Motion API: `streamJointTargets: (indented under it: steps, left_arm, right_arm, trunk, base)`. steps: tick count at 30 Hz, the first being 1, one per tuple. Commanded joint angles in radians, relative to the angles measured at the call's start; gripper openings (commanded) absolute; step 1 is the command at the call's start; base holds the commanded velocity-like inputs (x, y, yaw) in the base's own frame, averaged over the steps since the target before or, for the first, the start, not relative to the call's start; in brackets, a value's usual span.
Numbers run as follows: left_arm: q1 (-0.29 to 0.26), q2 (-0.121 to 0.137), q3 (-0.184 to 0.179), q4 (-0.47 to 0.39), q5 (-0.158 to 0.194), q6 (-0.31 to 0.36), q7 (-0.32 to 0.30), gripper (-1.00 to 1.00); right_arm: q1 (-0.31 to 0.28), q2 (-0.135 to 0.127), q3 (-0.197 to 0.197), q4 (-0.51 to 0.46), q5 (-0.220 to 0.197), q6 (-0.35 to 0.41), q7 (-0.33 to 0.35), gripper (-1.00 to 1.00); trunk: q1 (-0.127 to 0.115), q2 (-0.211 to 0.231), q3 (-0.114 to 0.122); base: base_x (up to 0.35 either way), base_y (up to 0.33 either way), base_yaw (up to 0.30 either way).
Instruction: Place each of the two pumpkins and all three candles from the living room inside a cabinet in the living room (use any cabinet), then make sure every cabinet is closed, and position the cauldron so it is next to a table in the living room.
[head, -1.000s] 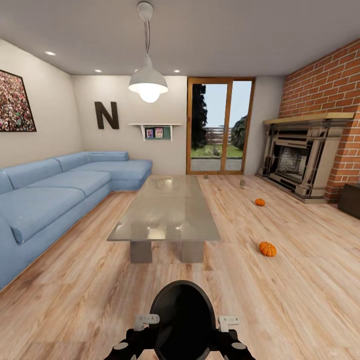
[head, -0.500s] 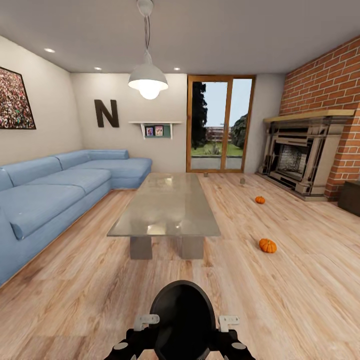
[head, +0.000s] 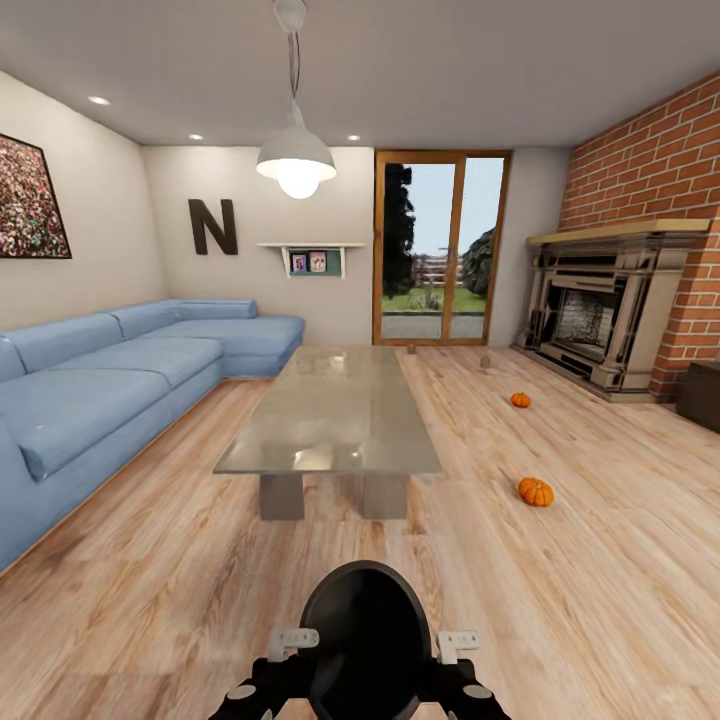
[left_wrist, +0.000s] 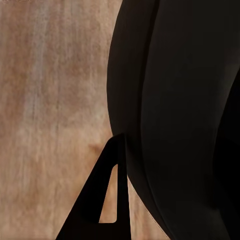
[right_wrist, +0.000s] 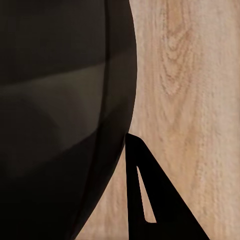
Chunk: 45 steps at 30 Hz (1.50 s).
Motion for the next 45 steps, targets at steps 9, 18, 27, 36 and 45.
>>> streamJointTargets:
  steps: [9, 18, 27, 36, 45]
  left_arm:
    - [0.000, 0.000, -0.027, -0.004, 0.016, 0.000, -0.007, -1.00]
    - [0.000, 0.000, -0.027, -0.004, 0.017, 0.000, -0.007, -1.00]
    - [0.000, 0.000, -0.027, -0.004, 0.018, 0.000, -0.007, -1.00]
    - [0.000, 0.001, -0.027, -0.004, 0.018, 0.000, -0.007, -1.00]
    - [0.000, 0.001, -0.027, -0.004, 0.016, 0.000, -0.007, -1.00]
  right_arm:
    - [-0.001, 0.010, 0.001, -0.034, -0.075, 0.005, 0.000, -1.00]
    - [-0.001, 0.010, 0.001, -0.035, -0.075, 0.008, -0.002, -1.00]
    - [-0.001, 0.010, 0.001, -0.035, -0.075, 0.008, -0.003, -1.00]
    - [-0.001, 0.010, 0.001, -0.035, -0.075, 0.008, -0.002, -1.00]
    - [-0.001, 0.010, 0.001, -0.035, -0.075, 0.008, -0.001, -1.00]
  trunk:
    - [0.000, -0.001, -0.001]
    - [0.000, -0.001, -0.001]
    - [0.000, -0.001, -0.001]
    - [0.000, -0.001, -0.001]
    - [0.000, -0.001, -0.001]
  base:
    - [0.292, 0.000, 0.000]
    - [0.303, 0.000, 0.000]
    - [0.261, 0.000, 0.130]
    - [0.230, 0.000, 0.026]
    - [0.179, 0.000, 0.007]
